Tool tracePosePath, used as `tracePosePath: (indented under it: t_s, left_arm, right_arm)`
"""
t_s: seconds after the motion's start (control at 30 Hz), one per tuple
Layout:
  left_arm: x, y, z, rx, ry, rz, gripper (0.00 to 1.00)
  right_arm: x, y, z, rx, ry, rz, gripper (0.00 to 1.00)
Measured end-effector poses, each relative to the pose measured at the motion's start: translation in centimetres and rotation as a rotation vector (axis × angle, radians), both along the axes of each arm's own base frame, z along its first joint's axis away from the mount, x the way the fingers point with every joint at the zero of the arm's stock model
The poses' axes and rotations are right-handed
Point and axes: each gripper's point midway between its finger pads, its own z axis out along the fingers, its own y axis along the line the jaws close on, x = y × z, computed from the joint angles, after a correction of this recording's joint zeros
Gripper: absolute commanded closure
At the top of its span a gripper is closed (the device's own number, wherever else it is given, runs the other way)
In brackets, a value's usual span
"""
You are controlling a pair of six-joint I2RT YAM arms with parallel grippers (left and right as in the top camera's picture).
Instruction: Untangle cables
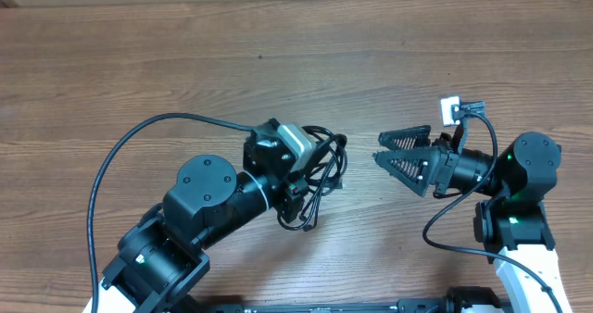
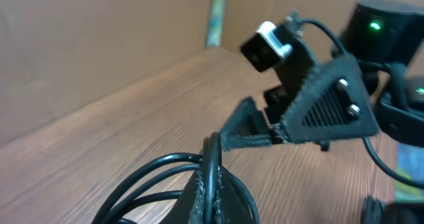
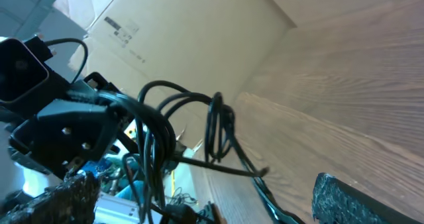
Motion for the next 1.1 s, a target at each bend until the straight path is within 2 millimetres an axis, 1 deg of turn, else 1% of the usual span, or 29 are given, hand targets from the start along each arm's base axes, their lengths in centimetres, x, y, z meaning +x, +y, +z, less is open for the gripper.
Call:
tracePosePath:
  t_s: [0.17, 0.33, 0.67, 0.83, 0.97, 1.03, 1.1]
  left_arm:
    - [-1.1, -0.8, 0.1, 0.025, -0.048, -0.094, 0.96]
    - [-1.6, -1.1, 0.1, 0.042, -0.08, -0.137, 0.96]
    - [-1.4, -0.9, 0.0, 0.08, -0.129, -0.132, 0.96]
    - [-1.3, -0.8, -0.1, 0.113, -0.17, -0.137, 0.96]
    - [-1.4, -0.7, -0.8, 0.148, -0.171, -0.144, 0.96]
    - [-1.4, -0.6, -1.1, 0.161, -0.17, -0.148, 0.96]
    - [-1.5, -0.6, -1.2, 0.166, -0.168, -0.15, 0.96]
  right_arm:
    - [-0.7, 0.8, 0.1, 0.007, 0.014, 0.045, 0.0]
    - [-1.1, 1.2, 0.1, 0.01, 0.024, 0.067, 0.0]
    - [-2.1, 2.4, 0.1, 0.01, 0.027, 0.12, 0.0]
    - [-2.1, 2.5, 0.1, 0.005, 0.009, 0.124, 0.0]
    - [-2.0, 2.5, 0.1, -0.001, -0.013, 0.118, 0.0]
    - [-1.9, 2.5, 0.1, -0.007, -0.038, 0.11, 0.02]
    - [-1.9, 2.5, 0.1, -0.015, -0.066, 0.108, 0.05]
